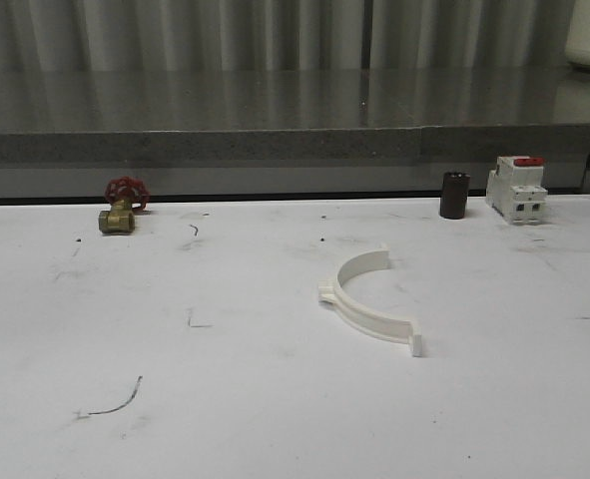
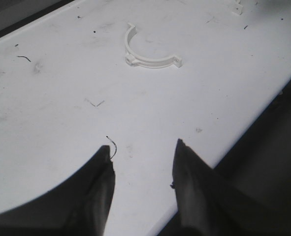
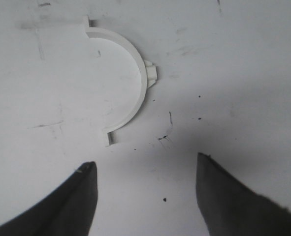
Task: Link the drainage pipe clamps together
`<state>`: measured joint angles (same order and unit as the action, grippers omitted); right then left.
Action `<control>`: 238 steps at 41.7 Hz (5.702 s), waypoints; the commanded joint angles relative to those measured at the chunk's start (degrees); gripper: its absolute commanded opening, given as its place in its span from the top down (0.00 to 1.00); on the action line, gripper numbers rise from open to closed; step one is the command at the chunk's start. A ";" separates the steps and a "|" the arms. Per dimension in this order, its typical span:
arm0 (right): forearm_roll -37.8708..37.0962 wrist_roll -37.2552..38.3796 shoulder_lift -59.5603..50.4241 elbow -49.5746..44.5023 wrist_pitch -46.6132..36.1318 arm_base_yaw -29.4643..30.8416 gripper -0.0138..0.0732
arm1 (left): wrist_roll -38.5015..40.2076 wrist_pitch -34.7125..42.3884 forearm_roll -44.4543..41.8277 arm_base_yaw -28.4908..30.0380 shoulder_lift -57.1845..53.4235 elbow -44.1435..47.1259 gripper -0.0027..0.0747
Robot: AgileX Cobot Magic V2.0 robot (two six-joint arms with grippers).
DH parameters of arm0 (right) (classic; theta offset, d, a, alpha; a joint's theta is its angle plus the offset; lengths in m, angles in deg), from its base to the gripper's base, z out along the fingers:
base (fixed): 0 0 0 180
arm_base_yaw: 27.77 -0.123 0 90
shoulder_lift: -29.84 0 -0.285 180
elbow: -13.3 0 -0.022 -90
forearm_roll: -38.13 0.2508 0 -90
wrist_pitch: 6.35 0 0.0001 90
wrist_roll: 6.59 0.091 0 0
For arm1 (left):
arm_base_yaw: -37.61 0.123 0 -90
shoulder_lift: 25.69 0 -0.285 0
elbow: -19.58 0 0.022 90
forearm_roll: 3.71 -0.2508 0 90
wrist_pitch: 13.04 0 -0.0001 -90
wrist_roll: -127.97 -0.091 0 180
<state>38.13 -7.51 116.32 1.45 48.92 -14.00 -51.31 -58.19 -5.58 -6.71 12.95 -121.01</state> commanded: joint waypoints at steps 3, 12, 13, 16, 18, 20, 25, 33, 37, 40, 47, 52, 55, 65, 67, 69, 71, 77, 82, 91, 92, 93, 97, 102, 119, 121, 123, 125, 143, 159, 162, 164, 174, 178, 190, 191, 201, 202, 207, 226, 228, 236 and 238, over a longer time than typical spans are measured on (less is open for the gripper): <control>0.00 -5.71 7.02 5.12 -0.71 0.47 0.30 | 0.10 4.31 0.42 0.10 0.09 -1.52 0.60; 0.00 -7.31 16.22 7.19 -3.22 0.47 0.30 | 0.10 4.31 0.42 0.10 0.09 -1.52 0.60; 0.00 -7.56 17.22 7.24 -3.68 0.47 0.30 | 0.10 4.31 0.42 0.10 0.09 -1.52 0.60; 0.00 -7.74 19.36 7.39 -5.58 0.47 0.30 | 0.10 4.31 0.42 0.10 0.09 -1.52 0.60; 0.00 -7.89 20.64 7.39 -7.24 0.47 0.30 | 0.10 4.31 0.42 0.10 0.09 -1.52 0.60; 0.00 -7.89 21.67 7.39 -8.60 0.47 0.30 | 0.10 4.31 0.42 0.10 0.09 -1.52 0.60; 0.00 -7.89 24.29 7.39 -12.55 0.47 0.30 | 0.10 4.31 0.42 0.10 0.09 -1.52 0.60; 0.00 -7.89 27.42 7.44 -16.79 0.47 0.30 | 0.10 4.31 0.42 0.10 0.09 -1.52 0.60; 0.00 -7.89 28.69 7.44 -17.68 0.47 0.31 | 0.10 4.31 0.42 0.10 0.09 -1.52 0.60; 0.00 -7.89 29.44 7.44 -17.74 0.47 0.31 | 0.10 4.31 0.42 0.10 0.09 -1.52 0.60; 0.00 -7.89 30.12 7.50 -16.93 0.47 0.55 | 0.10 4.31 0.42 0.10 0.09 -1.52 0.60; 0.00 -7.89 29.88 7.50 -16.89 0.47 0.64 | 0.10 4.31 0.42 0.10 0.09 -1.52 0.60; 0.00 -7.89 29.88 7.50 -16.87 0.47 0.66 | 0.10 4.31 0.42 0.10 0.09 -1.52 0.60; 0.37 -7.89 29.32 7.54 -15.40 0.47 0.66 | 0.10 4.31 0.42 0.10 0.09 -1.52 0.60; 0.97 -7.89 28.32 7.54 -15.02 0.47 0.66 | 0.10 4.31 0.42 0.10 0.09 -1.52 0.60; 2.51 -7.89 26.94 7.54 -14.65 0.47 0.66 | 0.10 4.31 0.42 0.10 0.09 -1.52 0.60; 3.90 -7.89 24.82 7.54 -14.21 0.47 0.66 | 0.10 4.31 0.42 0.10 0.09 -1.52 0.60; 8.65 -7.89 17.38 7.49 -11.77 0.39 0.66 | 0.10 4.31 0.42 0.10 0.09 -1.52 0.60; 11.51 -7.89 10.10 7.49 -8.24 -0.63 0.66 | 0.10 4.31 0.42 0.10 0.09 -1.52 0.60; 12.04 -7.89 -2.84 7.49 -1.69 -7.92 0.66 | 0.10 4.31 0.42 0.10 0.09 -1.52 0.60; 12.04 -7.80 -4.37 7.49 -0.52 -8.87 0.66 | 0.10 4.31 0.42 0.10 0.09 -1.52 0.60; 12.04 -7.37 -5.74 7.49 0.39 -10.13 0.66 | 0.10 4.31 0.42 0.10 0.09 -1.52 0.60; 11.45 -5.12 -8.77 7.49 4.42 -14.19 0.66 | 0.10 4.31 0.42 0.10 0.09 -1.52 0.60; 7.75 -1.21 -9.95 7.49 7.95 -19.11 0.66 | 0.10 4.31 0.42 0.10 0.09 -1.52 0.60; -6.63 20.62 2.45 11.58 5.14 -28.05 0.66 | 0.10 4.31 0.42 0.10 0.09 -1.52 0.60; -6.63 21.93 4.31 11.58 3.36 -28.72 0.66 | 0.10 4.31 0.42 0.10 0.09 -1.52 0.60; -6.63 23.03 6.86 11.58 1.16 -29.21 0.66 | 0.10 4.31 0.42 0.10 0.09 -1.52 0.60; -6.63 23.14 8.79 11.58 -0.58 -29.52 0.66 | 0.10 4.31 0.42 0.10 0.09 -1.52 0.60; -5.64 26.87 23.70 11.58 -7.95 -32.12 0.66 | 0.10 4.31 0.42 0.10 0.09 -1.52 0.60; -6.95 27.50 27.77 11.52 -10.16 -32.12 0.66 | 0.10 4.31 0.42 0.10 0.09 -1.52 0.60; -6.95 27.50 28.22 11.52 -10.56 -32.12 0.66 | 0.10 4.31 0.42 0.10 0.09 -1.52 0.60; -6.95 27.50 28.69 11.52 -10.73 -32.12 0.66 | 0.10 4.31 0.42 0.10 0.09 -1.52 0.60; -6.95 27.50 30.22 11.52 -11.96 -32.15 0.66 | 0.10 4.31 0.42 0.10 0.09 -1.52 0.60; -6.95 27.50 30.33 11.52 -11.96 -32.25 0.66 | 0.10 4.31 0.42 0.10 0.09 -1.52 0.60; -6.21 27.50 30.33 11.52 -12.54 -32.44 0.66 | 0.10 4.31 0.42 0.10 0.09 -1.52 0.60; -6.21 27.50 30.33 11.52 -12.54 -32.44 0.66 | 0.10 4.31 0.42 0.10 0.09 -1.52 0.60; -6.27 27.50 30.33 11.52 -12.16 -32.56 0.66 | 0.10 4.31 0.42 0.10 0.09 -1.52 0.60; -6.27 27.50 30.33 11.52 -12.04 -32.56 0.65 | 0.10 4.31 0.42 0.10 0.09 -1.52 0.60; -6.27 27.50 30.33 11.52 -11.87 -32.56 0.65 | 0.10 4.31 0.42 0.10 0.09 -1.52 0.60; -6.27 27.50 30.33 11.52 -11.81 -32.85 0.50 | 0.10 4.31 0.42 0.10 0.09 -1.52 0.60; -6.27 27.50 30.33 11.52 -11.88 -32.85 0.45 | 0.10 4.31 0.42 0.10 0.09 -1.52 0.60; -7.53 27.50 28.01 11.57 -11.66 -32.80 0.43 | 0.10 4.31 0.42 0.10 0.09 -1.52 0.60; -7.81 27.30 25.92 11.57 -11.08 -32.64 0.43 | 0.10 4.31 0.42 0.10 0.09 -1.52 0.60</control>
<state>32.13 20.11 148.65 11.17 37.92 -46.55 -51.34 -58.09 -5.58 -6.71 12.95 -121.01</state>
